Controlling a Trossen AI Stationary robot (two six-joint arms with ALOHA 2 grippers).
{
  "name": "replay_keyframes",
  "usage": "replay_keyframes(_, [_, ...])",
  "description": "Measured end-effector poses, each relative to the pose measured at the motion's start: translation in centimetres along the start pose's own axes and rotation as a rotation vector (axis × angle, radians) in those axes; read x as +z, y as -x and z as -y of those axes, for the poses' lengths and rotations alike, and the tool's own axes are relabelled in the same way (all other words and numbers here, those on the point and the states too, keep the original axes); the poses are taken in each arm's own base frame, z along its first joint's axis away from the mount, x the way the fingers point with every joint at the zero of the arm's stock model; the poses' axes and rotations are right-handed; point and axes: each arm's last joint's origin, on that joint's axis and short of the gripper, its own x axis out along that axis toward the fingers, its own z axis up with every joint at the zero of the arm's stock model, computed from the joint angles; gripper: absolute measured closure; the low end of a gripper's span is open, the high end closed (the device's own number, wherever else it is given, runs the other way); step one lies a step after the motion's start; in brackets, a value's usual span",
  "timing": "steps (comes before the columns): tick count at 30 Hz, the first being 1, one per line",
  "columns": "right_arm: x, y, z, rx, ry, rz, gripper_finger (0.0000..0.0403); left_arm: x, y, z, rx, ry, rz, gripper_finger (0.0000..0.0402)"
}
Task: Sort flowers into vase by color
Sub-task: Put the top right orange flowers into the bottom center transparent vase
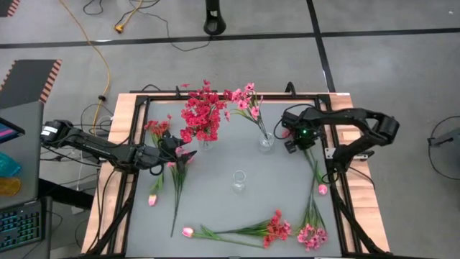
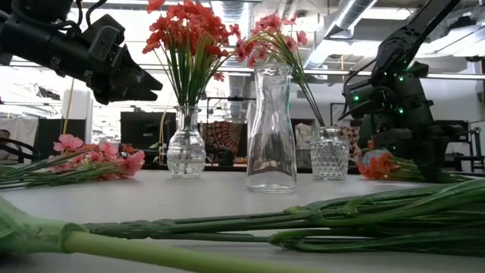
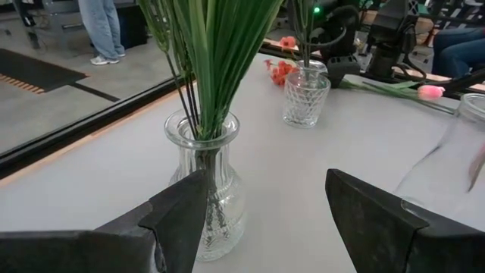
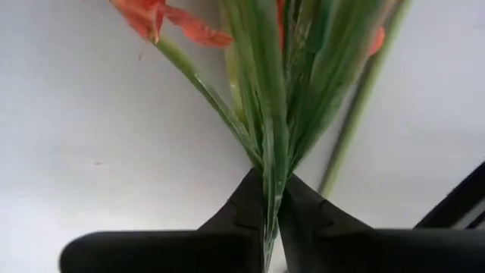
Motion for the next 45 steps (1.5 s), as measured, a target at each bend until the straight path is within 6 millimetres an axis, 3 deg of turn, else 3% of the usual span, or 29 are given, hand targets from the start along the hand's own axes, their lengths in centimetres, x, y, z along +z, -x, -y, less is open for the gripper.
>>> replay_keyframes(14, [-1.6,3.5,1.1,0.131,-0.003,0.181,0.0356,0.0,0.0,0.0,0.000,0.005,0.000,0.0147])
replay_keyframes(33, [-6.4,9.3,4.4,0.496,-0.029,0.612,0.0356,0.0,0.0,0.0,0.000,0.013,0.000,0.0147])
replay_keyframes(45, [-9.7,13.1,3.0,0.864,0.197,0.925,0.0355,0.0,0.0,0.0,0.000,0.018,-0.001,0.0147])
